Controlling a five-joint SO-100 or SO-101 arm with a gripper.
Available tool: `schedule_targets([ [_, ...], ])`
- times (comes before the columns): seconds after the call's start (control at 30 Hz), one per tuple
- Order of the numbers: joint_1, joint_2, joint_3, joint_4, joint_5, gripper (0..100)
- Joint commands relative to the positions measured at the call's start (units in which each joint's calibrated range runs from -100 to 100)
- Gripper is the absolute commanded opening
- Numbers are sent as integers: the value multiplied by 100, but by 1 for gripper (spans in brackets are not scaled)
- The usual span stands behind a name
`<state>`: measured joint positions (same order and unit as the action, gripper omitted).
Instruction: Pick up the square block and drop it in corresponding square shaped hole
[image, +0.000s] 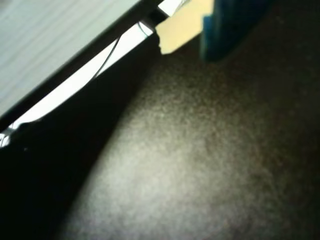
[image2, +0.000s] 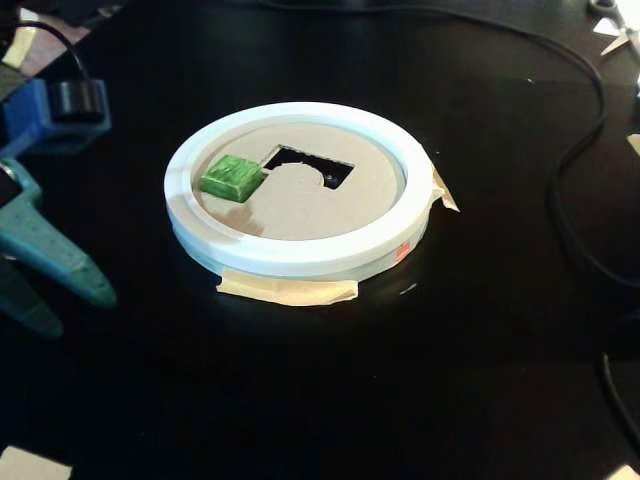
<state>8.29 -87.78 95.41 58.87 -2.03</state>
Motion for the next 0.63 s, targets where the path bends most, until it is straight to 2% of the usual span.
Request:
schedule_targets([
  [0.0, -30, -93, 12, -72, 20, 79],
  [0.6, 132, -93, 22, -72, 20, 79],
])
